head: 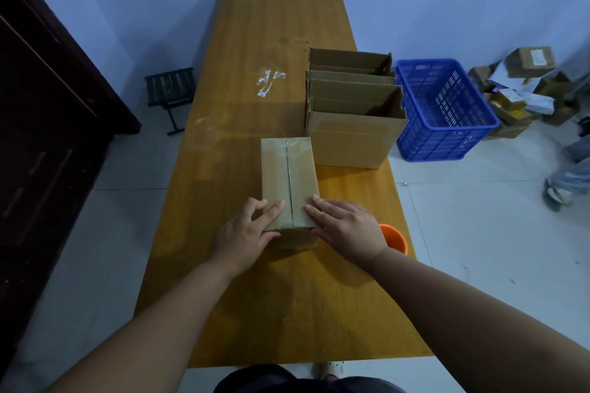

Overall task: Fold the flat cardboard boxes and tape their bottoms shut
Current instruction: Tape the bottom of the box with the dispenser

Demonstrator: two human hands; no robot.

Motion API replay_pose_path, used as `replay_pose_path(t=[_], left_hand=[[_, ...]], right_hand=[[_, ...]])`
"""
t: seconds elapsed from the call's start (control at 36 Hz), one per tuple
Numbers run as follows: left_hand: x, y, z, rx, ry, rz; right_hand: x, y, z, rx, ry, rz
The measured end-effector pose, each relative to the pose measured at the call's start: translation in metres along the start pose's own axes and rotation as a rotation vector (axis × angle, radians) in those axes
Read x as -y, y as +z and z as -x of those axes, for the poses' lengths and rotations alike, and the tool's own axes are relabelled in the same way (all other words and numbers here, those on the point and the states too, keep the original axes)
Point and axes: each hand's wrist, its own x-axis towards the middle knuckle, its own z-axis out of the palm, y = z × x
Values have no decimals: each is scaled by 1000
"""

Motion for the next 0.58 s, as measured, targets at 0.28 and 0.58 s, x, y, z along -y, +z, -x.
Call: replay_pose_path(t=[0.28, 0.58], left_hand=[[2, -5, -2, 41, -18, -27], [-1, 3, 0, -18, -39, 30]], right_hand=[[-6, -6, -2, 19, -52, 43], [-2, -2, 4, 9, -12, 21]])
